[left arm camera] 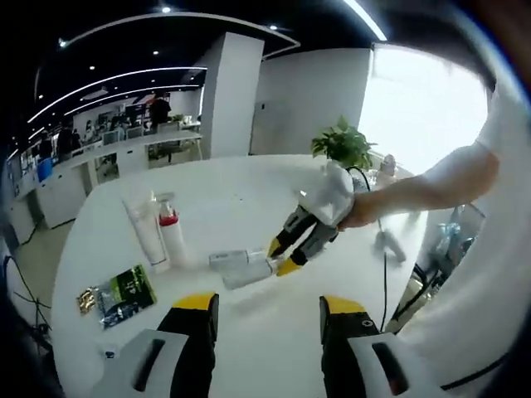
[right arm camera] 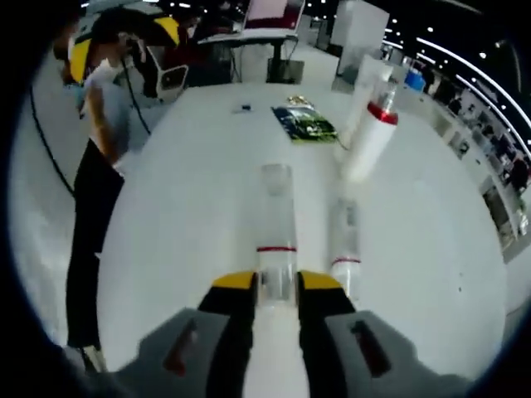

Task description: Arrange the skincare products in the storage area until every visible bottle or jar stands upright without overlapping.

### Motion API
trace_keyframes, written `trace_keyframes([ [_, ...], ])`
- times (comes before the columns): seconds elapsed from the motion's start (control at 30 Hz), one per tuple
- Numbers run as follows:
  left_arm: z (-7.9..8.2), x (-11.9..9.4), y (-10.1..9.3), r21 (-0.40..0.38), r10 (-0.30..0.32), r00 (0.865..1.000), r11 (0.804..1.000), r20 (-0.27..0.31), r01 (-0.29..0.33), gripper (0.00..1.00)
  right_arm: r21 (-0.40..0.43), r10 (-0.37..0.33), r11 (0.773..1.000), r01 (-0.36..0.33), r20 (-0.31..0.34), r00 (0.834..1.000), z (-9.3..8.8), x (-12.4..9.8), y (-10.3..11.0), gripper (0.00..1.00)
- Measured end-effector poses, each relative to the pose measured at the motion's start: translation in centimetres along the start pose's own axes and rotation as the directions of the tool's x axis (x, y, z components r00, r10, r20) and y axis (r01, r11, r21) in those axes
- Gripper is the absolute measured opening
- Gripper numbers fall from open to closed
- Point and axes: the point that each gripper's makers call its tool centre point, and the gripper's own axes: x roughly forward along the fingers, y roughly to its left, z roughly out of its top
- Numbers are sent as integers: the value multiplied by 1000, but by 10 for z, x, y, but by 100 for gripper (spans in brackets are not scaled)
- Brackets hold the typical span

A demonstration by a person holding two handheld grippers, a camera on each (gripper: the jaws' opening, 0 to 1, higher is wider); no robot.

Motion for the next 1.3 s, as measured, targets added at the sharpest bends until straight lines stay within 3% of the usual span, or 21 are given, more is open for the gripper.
trace_keyframes([
  [0.1, -3, -5, 10, 46, -40, 999, 998, -24, 41, 51, -23, -12, 1000, 12, -8, 1000, 11, -7, 8, 19],
  [0.23, -9, -8, 28, 80, -73, 996, 994, -52, 77, 52, -136, -42, 990, 37, -37, 998, 29, -18, 17, 19],
  [0.43, -12, -5, 42, 85, -158, 984, 983, -84, 165, 52, -337, -58, 941, 36, -54, 997, 64, -30, 32, 19],
  [0.6, -23, 1, 41, 74, -221, 964, 970, -150, 233, 52, -425, -48, 905, 33, -26, 999, 96, -38, 40, 19],
  [0.77, -25, 4, 40, 43, -256, 954, 963, -158, 266, 52, -511, -63, 859, 45, -17, 998, 115, -50, 41, 19],
  [0.8, -25, 4, 38, 31, -267, 950, 961, -162, 275, 52, -512, -60, 858, 41, -19, 998, 116, -50, 42, 19],
  [0.9, -27, 3, 32, 18, -308, 936, 949, -171, 315, 51, -574, -45, 818, 22, -26, 999, 122, -55, 46, 19],
  [1.07, -25, 3, 19, -46, -372, 915, 928, -158, 370, 44, -635, -12, 772, -20, -45, 999, 122, -56, 58, 19],
  [1.23, -34, 4, 7, -80, -402, 898, 916, -177, 394, 39, -713, 6, 700, -31, -38, 999, 135, -58, 72, 19],
  [1.3, -39, 3, 1, -106, -428, 884, 904, -189, 415, 37, -746, 17, 665, -32, -28, 999, 141, -57, 77, 19],
])
